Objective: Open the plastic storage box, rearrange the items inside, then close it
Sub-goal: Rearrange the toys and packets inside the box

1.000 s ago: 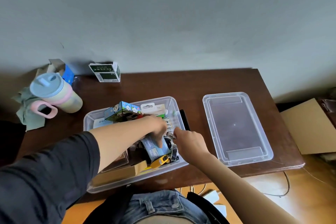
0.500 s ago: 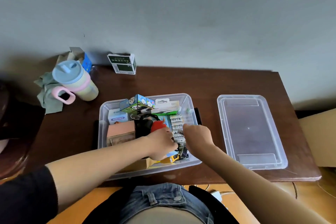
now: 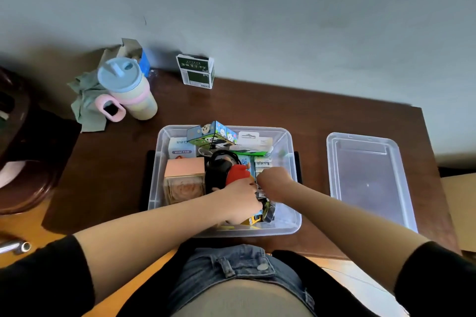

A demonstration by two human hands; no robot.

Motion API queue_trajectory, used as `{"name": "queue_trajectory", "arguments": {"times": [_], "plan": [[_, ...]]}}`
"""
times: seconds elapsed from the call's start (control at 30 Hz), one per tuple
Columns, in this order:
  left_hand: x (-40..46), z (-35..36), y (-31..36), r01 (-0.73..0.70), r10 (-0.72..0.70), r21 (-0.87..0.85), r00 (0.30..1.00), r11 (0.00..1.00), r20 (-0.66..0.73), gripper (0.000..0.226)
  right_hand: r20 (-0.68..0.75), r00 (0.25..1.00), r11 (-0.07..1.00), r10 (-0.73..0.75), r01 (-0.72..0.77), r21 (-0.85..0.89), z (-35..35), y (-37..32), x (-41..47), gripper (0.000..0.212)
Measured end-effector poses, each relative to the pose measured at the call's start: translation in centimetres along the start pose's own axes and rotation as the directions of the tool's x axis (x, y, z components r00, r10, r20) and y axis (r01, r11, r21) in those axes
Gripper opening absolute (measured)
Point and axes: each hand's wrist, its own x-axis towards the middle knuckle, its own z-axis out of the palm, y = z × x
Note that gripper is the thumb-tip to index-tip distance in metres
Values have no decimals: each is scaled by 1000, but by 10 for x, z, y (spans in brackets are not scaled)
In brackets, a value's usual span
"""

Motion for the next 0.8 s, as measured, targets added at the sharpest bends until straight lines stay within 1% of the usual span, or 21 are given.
{"name": "queue_trajectory", "arguments": {"times": [0.2, 0.43, 0.53, 0.6, 0.67, 0.73, 0.8], "plan": [[-1, -6, -1, -1, 1, -74, 1000, 997, 5, 17, 52, 998, 999, 32, -32, -4, 0, -2, 8, 22], [1, -1, -4, -33, 26, -131, 998, 991, -53, 15, 29, 999, 985, 26, -31, 170, -1, 2, 11, 18], [2, -1, 0, -4, -1, -122, 999, 993, -42, 16, 20, 999, 974, 27, -31, 224, -2, 0, 11, 9], [5, -3, 4, 9, -10, -95, 1000, 995, -7, 17, 6, 999, 973, 41, -41, 229, -2, 0, 11, 10], [6, -7, 7, 8, -6, -75, 1000, 997, 22, 18, -14, 999, 972, 50, -46, 232, -2, -1, 11, 19], [5, -10, 8, -5, 7, -56, 999, 998, 41, 19, -25, 999, 974, 34, -28, 223, -1, -3, 11, 12], [1, -14, 5, -24, 26, -55, 999, 998, 40, 20, -8, 1000, 980, 20, -18, 199, 1, -6, 11, 10]]}}
